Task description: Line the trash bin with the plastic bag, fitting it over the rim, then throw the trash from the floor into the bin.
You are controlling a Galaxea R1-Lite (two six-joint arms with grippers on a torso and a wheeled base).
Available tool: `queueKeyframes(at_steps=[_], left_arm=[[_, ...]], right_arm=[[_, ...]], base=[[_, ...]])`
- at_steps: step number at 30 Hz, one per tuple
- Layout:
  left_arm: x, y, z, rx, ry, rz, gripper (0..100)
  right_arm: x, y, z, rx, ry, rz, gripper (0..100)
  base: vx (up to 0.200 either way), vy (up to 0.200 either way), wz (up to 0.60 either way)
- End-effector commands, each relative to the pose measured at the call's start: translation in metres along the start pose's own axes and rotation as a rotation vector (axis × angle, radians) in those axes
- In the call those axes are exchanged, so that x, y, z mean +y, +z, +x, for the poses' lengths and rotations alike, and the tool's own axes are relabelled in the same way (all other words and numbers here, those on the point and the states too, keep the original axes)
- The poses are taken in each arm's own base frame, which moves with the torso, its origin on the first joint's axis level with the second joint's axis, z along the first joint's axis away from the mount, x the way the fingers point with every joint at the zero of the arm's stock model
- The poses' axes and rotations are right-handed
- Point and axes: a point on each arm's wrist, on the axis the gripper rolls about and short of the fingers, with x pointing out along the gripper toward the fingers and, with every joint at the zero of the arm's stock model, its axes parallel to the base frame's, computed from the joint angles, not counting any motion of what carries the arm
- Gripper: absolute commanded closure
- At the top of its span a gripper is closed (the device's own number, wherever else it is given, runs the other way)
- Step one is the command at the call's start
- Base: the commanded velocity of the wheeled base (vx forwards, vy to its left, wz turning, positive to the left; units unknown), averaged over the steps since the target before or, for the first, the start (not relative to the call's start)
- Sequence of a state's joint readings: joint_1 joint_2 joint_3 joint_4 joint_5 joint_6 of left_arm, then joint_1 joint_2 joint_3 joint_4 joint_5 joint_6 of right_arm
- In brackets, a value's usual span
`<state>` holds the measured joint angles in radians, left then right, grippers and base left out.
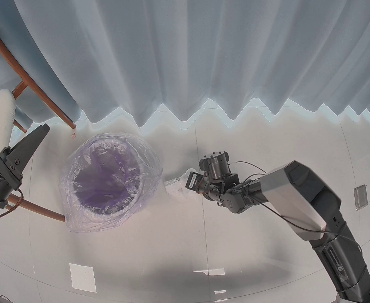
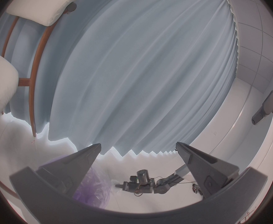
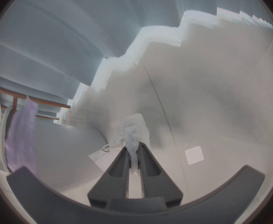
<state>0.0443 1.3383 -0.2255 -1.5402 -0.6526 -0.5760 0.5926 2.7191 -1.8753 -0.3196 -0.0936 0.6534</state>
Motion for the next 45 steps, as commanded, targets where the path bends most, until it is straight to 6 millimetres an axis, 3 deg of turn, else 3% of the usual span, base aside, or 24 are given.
queueKeyframes(at_steps=[1, 5, 7, 8, 14, 21, 28, 32, 39, 45], left_arm=[[0.003, 0.006, -0.011, -0.022, 0.052, 0.031, 0], [0.001, 0.003, -0.011, -0.014, 0.043, 0.024, 0], [0.000, 0.001, -0.011, -0.008, 0.037, 0.018, 0], [-0.002, -0.001, -0.010, 0.000, 0.022, 0.011, 0], [-0.004, 0.003, -0.008, -0.013, 0.007, 0.024, 0], [-0.011, -0.001, -0.011, 0.026, -0.057, 0.009, 0], [-0.013, -0.001, -0.013, 0.028, -0.063, 0.010, 0], [-0.013, -0.002, -0.013, 0.029, -0.062, 0.007, 0], [-0.013, -0.002, -0.013, 0.031, -0.065, 0.007, 0], [-0.020, -0.001, -0.009, 0.027, -0.115, 0.007, 0]], right_arm=[[0.042, 0.048, -0.134, -0.122, 0.139, 0.021, 100], [0.042, 0.039, -0.192, -0.214, 0.228, -0.130, 100], [0.041, 0.035, -0.202, -0.241, 0.249, -0.173, 100], [0.039, 0.026, -0.217, -0.279, 0.279, -0.233, 100], [0.039, -0.015, -0.235, -0.305, 0.372, -0.321, 100], [0.063, -0.055, -0.227, -0.327, 0.532, -0.312, 100], [0.075, -0.078, -0.219, -0.288, 0.589, -0.331, 100], [0.083, -0.085, -0.195, -0.301, 0.595, -0.333, 100], [0.076, -0.103, -0.164, -0.277, 0.562, -0.356, 100], [0.059, -0.092, -0.139, -0.346, 0.511, -0.395, 100]], base=[[0.200, 0.000, 0.00], [0.200, 0.000, 0.00], [0.200, 0.000, 0.00], [0.200, 0.000, 0.00], [0.133, 0.067, 0.00], [0.000, 0.200, 0.00], [0.000, 0.200, 0.00], [0.000, 0.200, 0.00], [0.000, 0.200, 0.00], [0.000, 0.000, 0.00]])
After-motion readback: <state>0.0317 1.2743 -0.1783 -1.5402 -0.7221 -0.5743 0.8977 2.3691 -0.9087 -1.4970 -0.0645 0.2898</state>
